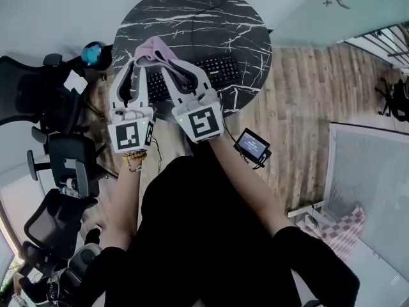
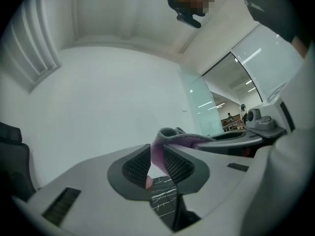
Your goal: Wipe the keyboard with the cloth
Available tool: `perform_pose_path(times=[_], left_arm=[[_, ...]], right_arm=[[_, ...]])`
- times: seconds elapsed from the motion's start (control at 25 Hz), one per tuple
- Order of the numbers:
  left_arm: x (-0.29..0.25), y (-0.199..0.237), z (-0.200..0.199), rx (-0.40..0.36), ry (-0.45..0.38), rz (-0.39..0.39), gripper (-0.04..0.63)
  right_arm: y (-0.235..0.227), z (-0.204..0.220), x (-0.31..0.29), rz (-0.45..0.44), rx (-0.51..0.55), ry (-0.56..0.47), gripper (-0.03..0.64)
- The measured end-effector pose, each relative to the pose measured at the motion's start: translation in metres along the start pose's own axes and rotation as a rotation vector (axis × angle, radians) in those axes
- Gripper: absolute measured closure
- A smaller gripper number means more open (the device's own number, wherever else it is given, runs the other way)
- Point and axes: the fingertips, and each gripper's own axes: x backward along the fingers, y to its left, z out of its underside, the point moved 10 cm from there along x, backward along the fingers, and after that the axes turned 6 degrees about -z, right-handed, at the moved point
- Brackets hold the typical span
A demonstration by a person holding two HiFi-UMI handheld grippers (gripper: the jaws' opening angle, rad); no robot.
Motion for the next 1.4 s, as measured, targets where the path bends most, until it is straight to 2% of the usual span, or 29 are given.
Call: perform_pose_path(times=[0.2,0.32,0.44,0.56,0.76,0.92,1.08,1.24,1.4], left_arm=[[0.056,-0.033,-0.041,0.016,-0.071,-0.027,0.544],[0.09,-0.052,-0.048,0.011,-0.063,-0.037,0.554],[0.115,-0.064,-0.045,0.018,-0.054,-0.056,0.559],[0.135,-0.074,-0.043,0.021,-0.053,-0.069,0.561],[0.163,-0.1,-0.044,-0.014,-0.016,-0.032,0.561],[0.168,-0.119,-0.046,-0.002,-0.016,-0.039,0.561],[0.164,-0.138,-0.046,-0.031,0.002,-0.053,0.561],[0.154,-0.159,-0.055,-0.091,0.014,-0.039,0.561],[0.145,-0.174,-0.063,-0.09,-0.013,-0.065,0.561]], right_arm=[[0.031,-0.047,0.057,0.148,0.034,-0.069,0.566],[0.056,-0.053,0.094,0.219,0.036,-0.045,0.566],[0.076,-0.049,0.123,0.253,0.043,-0.002,0.565],[0.092,-0.044,0.147,0.258,0.055,0.051,0.565],[0.109,-0.041,0.183,0.271,0.028,0.088,0.566],[0.1,-0.039,0.191,0.26,0.053,0.081,0.566],[0.081,-0.046,0.197,0.212,0.083,0.064,0.566],[0.061,-0.052,0.21,0.2,0.057,0.044,0.566],[0.05,-0.052,0.223,0.183,0.055,0.033,0.566]])
